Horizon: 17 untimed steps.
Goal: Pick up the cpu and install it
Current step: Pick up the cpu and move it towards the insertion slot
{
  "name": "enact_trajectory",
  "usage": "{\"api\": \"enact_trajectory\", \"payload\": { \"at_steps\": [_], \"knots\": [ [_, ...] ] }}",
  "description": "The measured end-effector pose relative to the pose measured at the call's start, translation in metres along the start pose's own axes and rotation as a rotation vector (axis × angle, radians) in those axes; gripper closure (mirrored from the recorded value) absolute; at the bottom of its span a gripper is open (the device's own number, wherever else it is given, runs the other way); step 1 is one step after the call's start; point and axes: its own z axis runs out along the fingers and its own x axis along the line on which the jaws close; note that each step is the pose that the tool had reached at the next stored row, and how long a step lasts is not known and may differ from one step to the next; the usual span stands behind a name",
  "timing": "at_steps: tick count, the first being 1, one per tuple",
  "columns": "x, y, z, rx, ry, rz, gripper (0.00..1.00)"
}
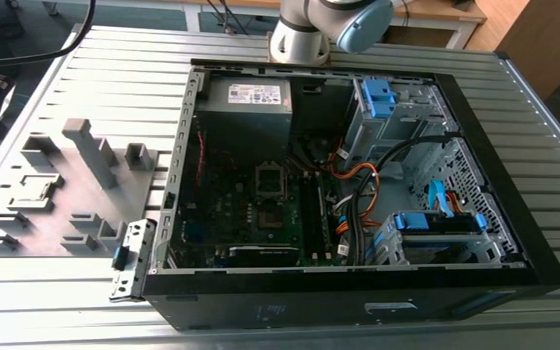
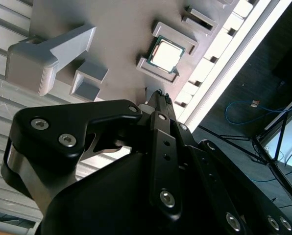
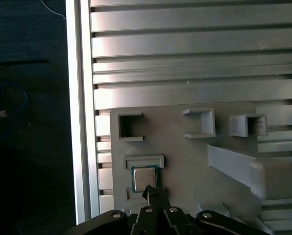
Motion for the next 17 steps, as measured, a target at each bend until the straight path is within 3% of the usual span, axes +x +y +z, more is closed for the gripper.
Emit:
{"api": "enact_trajectory", "payload": {
  "at_steps": [5, 9, 17],
  "knots": [
    [0.0003, -0.0002, 0.0017, 0.001, -0.0003, 0.0, 0.89],
    [0.0005, -0.0004, 0.007, 0.0055, 0.0002, 0.0, 0.89],
    [0.0007, -0.0013, 0.0175, 0.0162, 0.0095, 0.0, 0.89]
  ]
}}
